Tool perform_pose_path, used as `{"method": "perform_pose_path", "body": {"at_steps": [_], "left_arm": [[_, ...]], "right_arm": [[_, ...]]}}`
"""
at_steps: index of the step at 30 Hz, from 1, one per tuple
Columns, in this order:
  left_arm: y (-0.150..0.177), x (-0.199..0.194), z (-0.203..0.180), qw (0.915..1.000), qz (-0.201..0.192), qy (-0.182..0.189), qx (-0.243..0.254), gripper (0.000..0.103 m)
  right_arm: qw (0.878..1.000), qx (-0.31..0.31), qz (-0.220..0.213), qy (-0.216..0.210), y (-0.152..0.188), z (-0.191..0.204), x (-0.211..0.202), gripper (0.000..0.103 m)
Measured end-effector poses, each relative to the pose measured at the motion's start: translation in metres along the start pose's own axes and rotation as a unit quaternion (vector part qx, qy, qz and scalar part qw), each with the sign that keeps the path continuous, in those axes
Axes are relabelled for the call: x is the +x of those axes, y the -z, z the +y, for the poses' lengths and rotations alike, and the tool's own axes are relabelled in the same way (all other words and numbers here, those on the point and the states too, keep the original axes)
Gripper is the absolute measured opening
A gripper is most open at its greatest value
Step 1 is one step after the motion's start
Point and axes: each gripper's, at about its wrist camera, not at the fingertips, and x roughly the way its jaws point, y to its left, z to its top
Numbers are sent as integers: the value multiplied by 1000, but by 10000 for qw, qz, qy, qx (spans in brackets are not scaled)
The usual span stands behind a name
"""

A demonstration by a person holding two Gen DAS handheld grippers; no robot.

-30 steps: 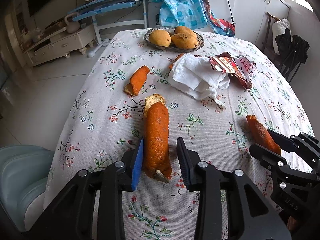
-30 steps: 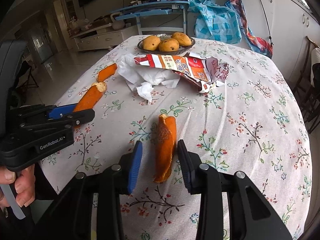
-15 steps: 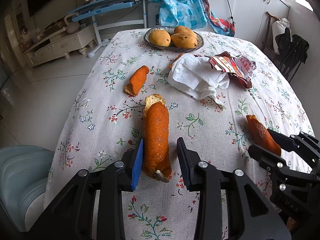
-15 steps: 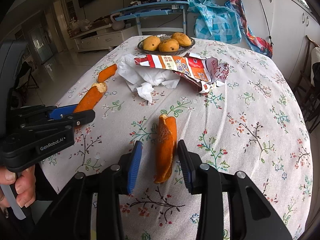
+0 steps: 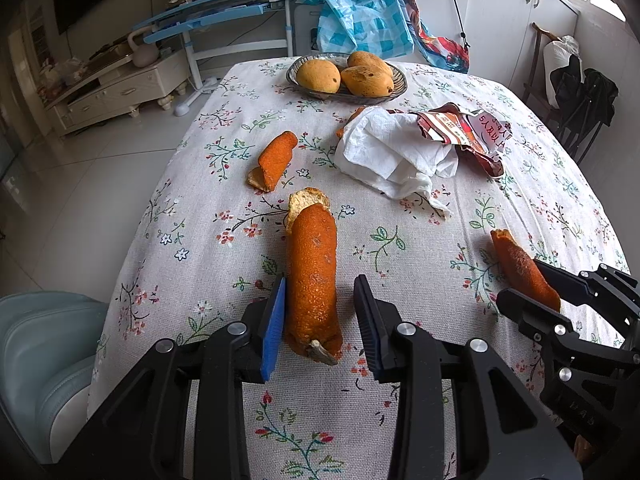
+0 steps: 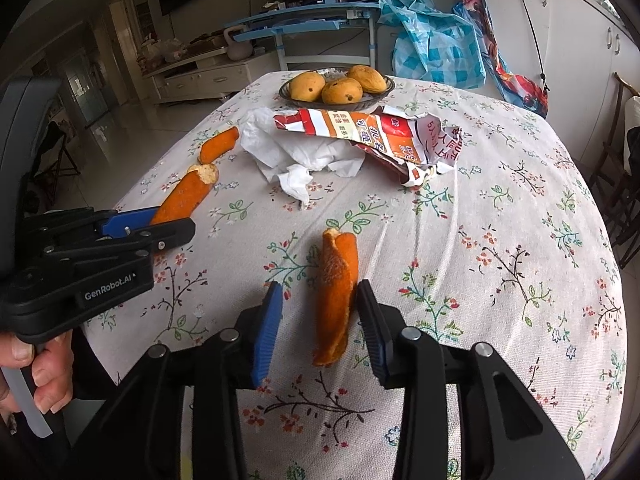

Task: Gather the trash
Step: 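Hold both orange pieces raised and turn toward the yellow bucket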

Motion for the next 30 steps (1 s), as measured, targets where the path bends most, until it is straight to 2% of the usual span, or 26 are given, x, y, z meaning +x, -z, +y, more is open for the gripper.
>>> {"method": "perform_pose_path", "body": {"at_steps": [13,18,21,27,30], "left_arm": [[1,-1,-2,10000,-1,0,23,33],[1,-1,-2,10000,1,0,21,33],[1,-1,-2,10000,0,-2,23,33],[1,-1,-3,10000,0,2,31,33],[1,-1,-3,10000,2,9,19,33]], "right_arm": [[10000,0,-29,10,-1,-3,-3,25],[10000,22,-15,73,-2,-4,-3,25],[9999,126,-48,97,-2,-8,-3,34],[10000,44,-37,57,-1,-4,-2,34],[10000,34,-39,18,-1,-4,-2,25]]}}
